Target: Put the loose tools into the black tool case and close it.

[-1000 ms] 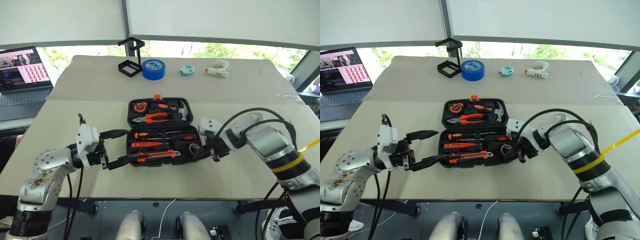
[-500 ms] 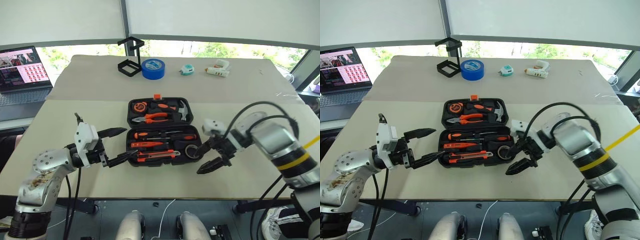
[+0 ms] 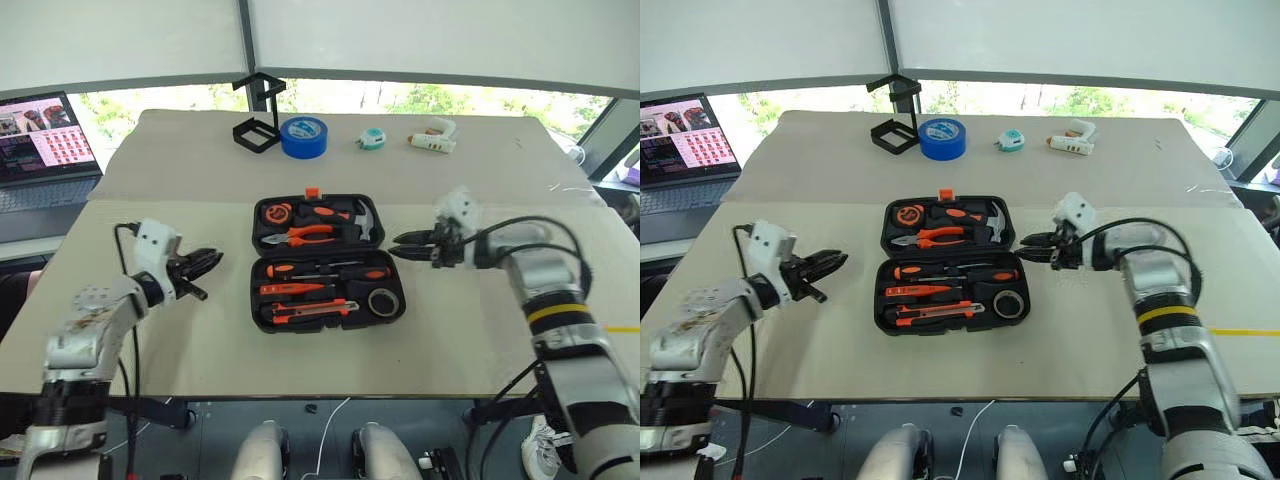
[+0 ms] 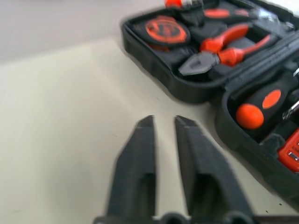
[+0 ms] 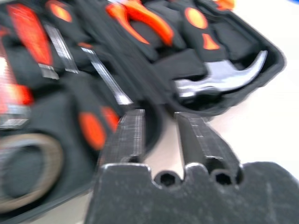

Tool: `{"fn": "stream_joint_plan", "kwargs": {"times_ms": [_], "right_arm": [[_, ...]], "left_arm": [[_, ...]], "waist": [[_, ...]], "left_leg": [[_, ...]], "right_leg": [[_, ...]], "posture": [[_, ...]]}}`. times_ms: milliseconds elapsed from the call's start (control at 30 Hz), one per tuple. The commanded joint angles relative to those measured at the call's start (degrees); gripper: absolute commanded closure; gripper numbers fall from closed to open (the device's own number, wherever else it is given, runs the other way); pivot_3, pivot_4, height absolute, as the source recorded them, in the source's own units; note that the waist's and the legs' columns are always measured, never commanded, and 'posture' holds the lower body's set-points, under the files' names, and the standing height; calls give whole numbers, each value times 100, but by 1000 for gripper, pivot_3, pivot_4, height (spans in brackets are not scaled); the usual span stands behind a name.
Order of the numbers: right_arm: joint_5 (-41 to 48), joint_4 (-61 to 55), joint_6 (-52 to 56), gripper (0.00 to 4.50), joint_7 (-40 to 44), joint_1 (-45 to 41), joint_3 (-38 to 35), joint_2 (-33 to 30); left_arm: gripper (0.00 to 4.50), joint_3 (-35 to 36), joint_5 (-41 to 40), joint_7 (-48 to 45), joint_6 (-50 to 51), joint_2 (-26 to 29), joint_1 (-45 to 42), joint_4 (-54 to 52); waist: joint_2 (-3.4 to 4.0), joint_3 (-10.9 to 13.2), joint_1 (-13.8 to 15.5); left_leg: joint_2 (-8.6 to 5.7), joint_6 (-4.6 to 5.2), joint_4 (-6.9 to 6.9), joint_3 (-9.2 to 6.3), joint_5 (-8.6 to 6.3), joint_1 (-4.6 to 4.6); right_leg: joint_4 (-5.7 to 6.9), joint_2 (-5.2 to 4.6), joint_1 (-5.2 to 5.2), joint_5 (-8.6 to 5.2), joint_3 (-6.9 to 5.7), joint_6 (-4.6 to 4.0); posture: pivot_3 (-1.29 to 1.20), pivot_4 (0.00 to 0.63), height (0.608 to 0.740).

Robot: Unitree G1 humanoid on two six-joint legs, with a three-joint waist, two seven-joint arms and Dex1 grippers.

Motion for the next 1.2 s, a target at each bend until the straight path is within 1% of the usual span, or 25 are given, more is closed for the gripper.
{"fn": "stream_joint_plan", "kwargs": {"times_ms": [33, 167, 233, 367, 433, 533, 633, 733, 867, 933, 1133, 1200], "right_arm": [[-379, 426, -551, 4484, -202, -280, 71, 170], [-407, 358, -583, 4484, 129, -154, 144, 382], [-320, 174, -458, 4484, 381, -34, 138, 375], [-281, -292, -99, 4484, 594, 252, 104, 250], [-268, -545, 32, 4484, 559, 412, 44, 162], [-106, -847, 158, 4484, 477, 512, -192, 67], [433, -1061, 616, 4484, 379, 382, -731, 53], [374, -785, 617, 4484, 225, 215, -856, -65], [-311, 113, 152, 4484, -367, -8, -573, -132], [-591, 506, -147, 4484, -474, -92, -394, -96], [-822, 1166, -675, 4484, -192, -257, -154, 158], [-677, 1033, -725, 4484, 221, -204, -161, 234]], "left_arm": [[4500, -317, 294, -146, -248, -199, -464, 527], [4500, -705, 542, -268, -411, -603, -936, 1080], [4500, -800, 639, -238, -514, -811, -1095, 1264], [4500, -1093, 860, -465, -596, -970, -1135, 1338], [4500, -1186, 904, -543, -598, -1054, -1104, 1297], [4500, -1273, 1055, -592, -668, -1074, -1038, 1269], [4500, -1299, 1132, -658, -723, -1049, -970, 1229], [4500, -1273, 1180, -697, -743, -1052, -951, 1225], [4500, -1271, 1223, -722, -764, -1067, -985, 1260], [4500, -1269, 1246, -733, -768, -1087, -1024, 1292], [4500, -1255, 1314, -760, -789, -1159, -1096, 1356], [4500, -1249, 1327, -774, -791, -1168, -1110, 1360]], "waist": [[0, 0, -4], [0, 0, -24], [0, 0, -25], [1, -1, 38], [1, -1, 69], [2, -1, 100], [2, -1, 105], [2, -1, 105], [2, -2, 93], [2, -2, 84], [2, -2, 70], [2, -2, 68]], "left_leg": [[-1, -1, 0, 1, 1, 0], [0, -2, 1, 1, 1, 0], [0, -2, 2, 0, 1, 2], [-5, -1, 6, -5, 1, 2], [-8, -1, 7, -5, 1, 2], [-13, 2, 9, -8, -1, 1], [-15, 3, 9, -9, -1, -1], [-14, 3, 10, -8, -1, -1], [-14, 3, 11, -10, -1, 1], [-14, 3, 10, -9, -1, 1], [-16, 3, 11, -7, 0, -1], [-16, 3, 12, -7, 0, -1]], "right_leg": [[0, -1, 1, 0, -1, 0], [0, 1, 4, 1, -3, 0], [2, 0, 7, 1, -3, 1], [1, -5, 12, 2, -6, 2], [1, -8, 15, 3, -5, 5], [-4, -12, 19, 3, -6, 7], [-7, -12, 19, 5, -4, 9], [-6, -12, 18, 6, -1, 12], [-7, -11, 19, 6, -3, 12], [-8, -11, 19, 6, -3, 12], [-5, -11, 17, 6, -1, 13], [-6, -11, 18, 7, -1, 14]], "posture": [[0, 150, 740], [0, 150, 740], [0, 150, 740], [0, 150, 740], [0, 150, 740], [0, 150, 740], [0, 150, 740], [0, 150, 740], [0, 150, 740], [0, 150, 740], [0, 150, 740], [0, 150, 740]]}}
